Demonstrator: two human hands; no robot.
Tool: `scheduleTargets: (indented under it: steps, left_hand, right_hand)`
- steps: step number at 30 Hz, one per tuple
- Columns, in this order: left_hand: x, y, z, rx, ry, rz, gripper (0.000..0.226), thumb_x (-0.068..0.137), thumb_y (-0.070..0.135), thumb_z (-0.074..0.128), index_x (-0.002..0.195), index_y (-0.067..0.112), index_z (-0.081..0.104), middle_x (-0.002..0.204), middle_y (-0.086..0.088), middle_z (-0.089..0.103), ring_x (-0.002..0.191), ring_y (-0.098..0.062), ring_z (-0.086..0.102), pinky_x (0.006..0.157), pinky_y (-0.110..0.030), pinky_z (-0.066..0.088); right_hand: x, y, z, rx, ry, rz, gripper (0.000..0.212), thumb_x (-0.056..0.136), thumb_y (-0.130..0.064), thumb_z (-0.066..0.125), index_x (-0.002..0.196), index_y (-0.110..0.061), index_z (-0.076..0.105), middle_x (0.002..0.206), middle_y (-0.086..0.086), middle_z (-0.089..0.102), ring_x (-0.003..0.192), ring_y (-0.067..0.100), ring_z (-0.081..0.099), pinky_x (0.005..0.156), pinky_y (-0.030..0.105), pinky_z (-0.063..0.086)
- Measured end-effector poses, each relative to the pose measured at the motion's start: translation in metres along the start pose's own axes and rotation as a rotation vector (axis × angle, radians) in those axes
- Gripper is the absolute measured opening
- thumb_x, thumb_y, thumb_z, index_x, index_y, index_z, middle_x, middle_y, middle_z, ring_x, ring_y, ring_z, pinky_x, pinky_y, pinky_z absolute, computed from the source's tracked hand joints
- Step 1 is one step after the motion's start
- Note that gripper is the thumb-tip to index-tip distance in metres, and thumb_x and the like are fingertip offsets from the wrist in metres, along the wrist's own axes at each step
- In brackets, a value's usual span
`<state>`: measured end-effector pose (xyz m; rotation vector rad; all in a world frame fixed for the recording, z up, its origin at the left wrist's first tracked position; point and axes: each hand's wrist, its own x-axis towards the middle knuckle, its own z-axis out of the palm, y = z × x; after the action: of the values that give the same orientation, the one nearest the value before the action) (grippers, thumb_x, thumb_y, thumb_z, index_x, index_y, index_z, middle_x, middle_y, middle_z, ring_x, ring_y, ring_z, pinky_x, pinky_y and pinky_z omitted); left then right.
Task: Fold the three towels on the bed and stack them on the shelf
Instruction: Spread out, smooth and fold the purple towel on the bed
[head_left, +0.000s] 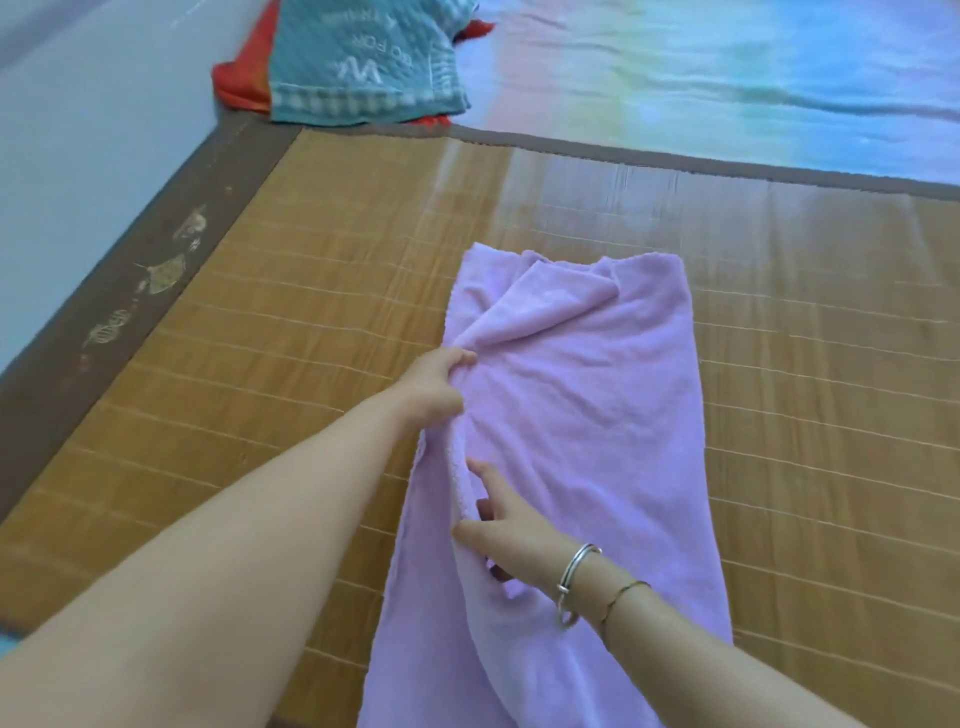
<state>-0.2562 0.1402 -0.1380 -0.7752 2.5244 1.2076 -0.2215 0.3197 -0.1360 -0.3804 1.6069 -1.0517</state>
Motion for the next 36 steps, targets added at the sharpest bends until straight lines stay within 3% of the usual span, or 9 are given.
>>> scheduleTargets:
  steps: [4, 7, 10, 12, 17, 22, 28, 33, 36]
  left_hand:
    - [0.005, -0.027, 0.01, -0.084, 0.05, 0.041, 0.068, 0.071, -0.007, 0.057, 0.137, 0.006, 0.048, 0.142, -0.007, 0.045, 0.133, -0.017, 0.04, 0.098, -0.011, 0.027]
    - [-0.002, -0.047, 0.014, -0.059, 0.046, 0.062, 0.072, 0.065, 0.006, 0.055, 0.136, 0.008, 0.048, 0.145, -0.009, 0.04, 0.134, -0.023, 0.039, 0.109, -0.025, 0.03]
    - [-0.019, -0.063, 0.019, -0.027, 0.135, -0.013, 0.062, 0.074, 0.001, 0.058, 0.134, 0.016, 0.05, 0.143, -0.003, 0.034, 0.124, -0.031, 0.043, 0.106, -0.044, 0.038]
    - [-0.035, -0.065, 0.025, -0.059, 0.278, -0.039, 0.046, 0.076, 0.004, 0.061, 0.12, 0.017, 0.054, 0.125, -0.001, 0.041, 0.107, -0.029, 0.051, 0.095, -0.044, 0.045]
    - [-0.086, -0.068, 0.052, -0.05, 0.334, -0.115, 0.03, 0.075, 0.021, 0.069, 0.1, 0.018, 0.053, 0.103, 0.002, 0.045, 0.094, -0.024, 0.052, 0.084, -0.038, 0.046]
    - [-0.101, -0.075, 0.081, -0.069, 0.279, -0.231, 0.048, 0.072, 0.019, 0.072, 0.112, 0.015, 0.046, 0.117, -0.003, 0.038, 0.105, -0.022, 0.05, 0.09, -0.032, 0.043]
    - [-0.114, -0.09, 0.095, -0.26, 0.366, -0.192, 0.049, 0.078, 0.01, 0.061, 0.123, 0.016, 0.042, 0.126, -0.004, 0.045, 0.11, -0.022, 0.051, 0.087, -0.035, 0.046]
    - [-0.181, -0.089, 0.108, -0.5, 0.34, -0.238, 0.08, 0.065, 0.025, 0.065, 0.138, 0.017, 0.032, 0.13, -0.004, 0.046, 0.115, -0.022, 0.05, 0.098, -0.037, 0.044]
    - [-0.246, -0.09, 0.107, -0.563, 0.453, -0.269, 0.058, 0.084, 0.023, 0.061, 0.136, 0.014, 0.035, 0.126, -0.003, 0.049, 0.112, -0.021, 0.046, 0.09, -0.029, 0.036]
  right_hand:
    - [0.023, 0.013, 0.013, -0.074, 0.037, -0.026, 0.07, 0.085, -0.012, 0.049, 0.144, -0.035, 0.019, 0.074, -0.003, 0.05, 0.064, 0.01, 0.049, 0.064, 0.028, 0.044]
    - [0.031, 0.023, 0.021, -0.098, -0.011, 0.011, 0.068, 0.087, -0.017, 0.052, 0.145, -0.031, 0.02, 0.073, -0.003, 0.052, 0.064, 0.013, 0.051, 0.062, 0.028, 0.046]
    - [0.025, 0.027, 0.018, -0.189, -0.054, 0.012, 0.043, 0.089, -0.017, 0.052, 0.132, -0.018, 0.049, 0.079, -0.006, 0.058, 0.073, 0.012, 0.056, 0.077, 0.029, 0.051]
    - [0.016, 0.03, 0.005, -0.33, 0.028, -0.041, 0.025, 0.09, -0.02, 0.052, 0.114, -0.019, 0.06, 0.084, -0.005, 0.062, 0.08, 0.014, 0.06, 0.086, 0.036, 0.051]
    - [-0.011, 0.038, -0.025, -0.732, -0.049, 0.006, 0.026, 0.085, -0.048, 0.058, 0.09, -0.022, 0.055, 0.081, -0.009, 0.057, 0.074, 0.01, 0.053, 0.067, 0.028, 0.043]
    - [-0.012, 0.061, -0.027, -1.053, -0.11, -0.098, 0.022, 0.082, -0.034, 0.061, 0.086, -0.017, 0.047, 0.087, 0.002, 0.055, 0.082, 0.023, 0.052, 0.074, 0.034, 0.044]
    - [-0.008, 0.077, -0.024, -0.987, -0.027, -0.17, 0.023, 0.084, -0.024, 0.061, 0.095, -0.004, 0.061, 0.089, 0.008, 0.062, 0.081, 0.023, 0.059, 0.075, 0.036, 0.049]
    - [-0.049, 0.079, 0.018, -0.771, 0.184, -0.302, 0.014, 0.084, -0.023, 0.062, 0.09, -0.01, 0.064, 0.07, -0.001, 0.05, 0.065, 0.015, 0.047, 0.057, 0.025, 0.039]
    - [-0.095, 0.081, 0.063, -0.369, -0.058, -0.201, 0.02, 0.091, -0.032, 0.059, 0.104, -0.016, 0.06, 0.078, 0.0, 0.061, 0.066, 0.017, 0.06, 0.059, 0.025, 0.05]
